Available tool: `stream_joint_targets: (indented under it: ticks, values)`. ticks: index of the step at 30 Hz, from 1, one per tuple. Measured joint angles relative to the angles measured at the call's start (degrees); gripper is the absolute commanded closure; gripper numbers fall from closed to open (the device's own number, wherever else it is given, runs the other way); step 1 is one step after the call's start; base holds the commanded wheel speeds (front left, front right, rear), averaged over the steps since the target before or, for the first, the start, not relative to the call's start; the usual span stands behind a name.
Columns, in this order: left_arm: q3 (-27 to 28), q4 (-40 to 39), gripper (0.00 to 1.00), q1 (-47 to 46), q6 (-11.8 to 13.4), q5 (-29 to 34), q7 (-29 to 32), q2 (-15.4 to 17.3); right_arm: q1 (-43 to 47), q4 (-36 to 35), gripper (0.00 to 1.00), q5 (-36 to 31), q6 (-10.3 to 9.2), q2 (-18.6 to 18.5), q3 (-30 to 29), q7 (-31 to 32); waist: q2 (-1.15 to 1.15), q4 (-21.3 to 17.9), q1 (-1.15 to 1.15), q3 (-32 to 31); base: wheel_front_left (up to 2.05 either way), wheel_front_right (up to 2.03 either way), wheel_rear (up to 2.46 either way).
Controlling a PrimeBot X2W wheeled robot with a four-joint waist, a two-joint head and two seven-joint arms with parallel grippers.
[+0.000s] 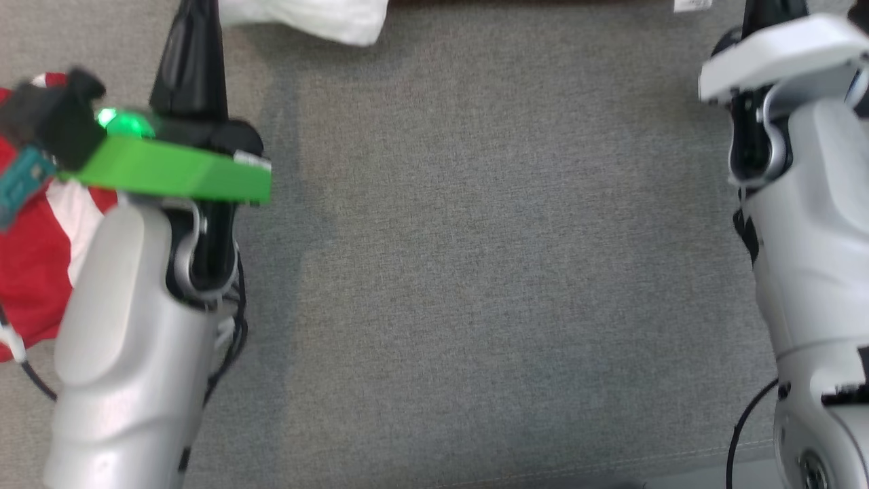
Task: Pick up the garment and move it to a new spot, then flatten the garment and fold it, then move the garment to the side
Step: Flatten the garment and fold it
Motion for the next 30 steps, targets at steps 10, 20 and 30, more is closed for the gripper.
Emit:
stream_joint_targets:
  ticks: [10,20,30]
  values:
    - [0.1,-15.6,1.00,23.3,0.2,-0.6,-0.1,0.4,21.2,-15.2,1.00,5.1,0.00,-0.1,-0.2,0.0,0.00,0.3,-0.01,-8.4,0.00,0.00,0.00]
    - [-3.2,-28.3,1.00,42.0,4.0,-0.4,2.3,1.9,45.4,-33.2,1.00,10.2,0.01,2.7,-7.7,4.6,0.00,1.8,-0.01,-16.9,0.00,0.00,0.00]
    - [-5.5,-27.9,1.00,45.8,5.2,-1.3,6.3,2.7,52.8,-37.3,1.00,9.6,0.00,4.1,-9.6,12.3,0.00,4.0,-0.01,-19.5,0.00,0.00,0.00]
